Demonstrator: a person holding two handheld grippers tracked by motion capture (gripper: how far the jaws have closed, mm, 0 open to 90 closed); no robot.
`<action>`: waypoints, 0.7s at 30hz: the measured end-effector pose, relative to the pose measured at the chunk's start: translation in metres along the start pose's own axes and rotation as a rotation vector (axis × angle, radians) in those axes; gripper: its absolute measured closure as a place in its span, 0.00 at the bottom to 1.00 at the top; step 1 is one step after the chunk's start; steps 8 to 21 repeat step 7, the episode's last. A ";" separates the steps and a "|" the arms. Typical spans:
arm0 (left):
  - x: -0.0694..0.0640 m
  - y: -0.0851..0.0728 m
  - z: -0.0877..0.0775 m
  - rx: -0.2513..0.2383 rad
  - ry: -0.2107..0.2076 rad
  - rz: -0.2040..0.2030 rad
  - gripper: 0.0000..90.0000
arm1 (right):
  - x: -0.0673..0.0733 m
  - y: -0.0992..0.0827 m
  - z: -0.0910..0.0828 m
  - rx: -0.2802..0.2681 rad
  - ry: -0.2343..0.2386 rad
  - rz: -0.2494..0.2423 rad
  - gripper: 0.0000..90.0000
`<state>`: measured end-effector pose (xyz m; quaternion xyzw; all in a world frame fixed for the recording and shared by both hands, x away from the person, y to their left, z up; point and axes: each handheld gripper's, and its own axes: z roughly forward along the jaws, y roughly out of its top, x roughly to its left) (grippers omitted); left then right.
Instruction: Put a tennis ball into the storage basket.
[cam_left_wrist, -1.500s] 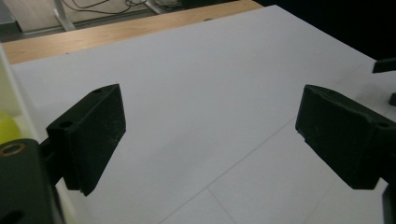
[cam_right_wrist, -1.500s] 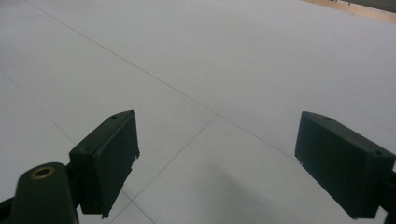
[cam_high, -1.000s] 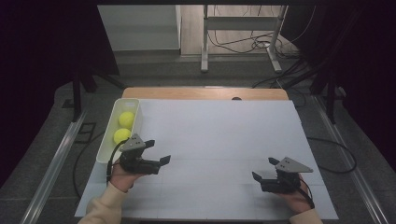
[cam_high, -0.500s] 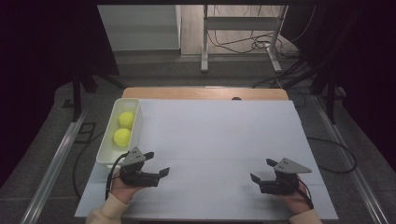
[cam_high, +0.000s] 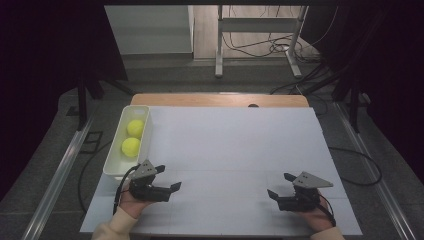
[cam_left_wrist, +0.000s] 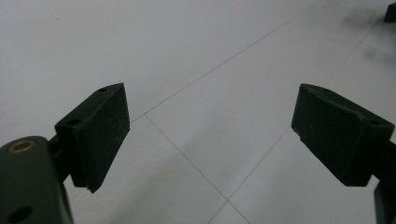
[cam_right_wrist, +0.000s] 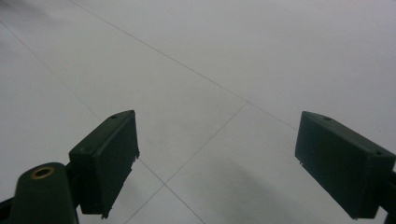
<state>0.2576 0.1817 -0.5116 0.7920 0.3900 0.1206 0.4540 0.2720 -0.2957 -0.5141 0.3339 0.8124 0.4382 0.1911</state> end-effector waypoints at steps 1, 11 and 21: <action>0.000 0.000 0.000 0.000 0.000 0.000 0.14 | 0.000 0.000 0.000 0.000 0.000 0.000 0.16; 0.000 0.002 0.001 -0.005 0.002 0.002 0.14 | 0.001 -0.001 -0.002 -0.011 0.013 -0.011 0.16; 0.000 0.002 0.001 -0.005 0.002 0.002 0.14 | 0.001 -0.001 -0.002 -0.011 0.013 -0.011 0.16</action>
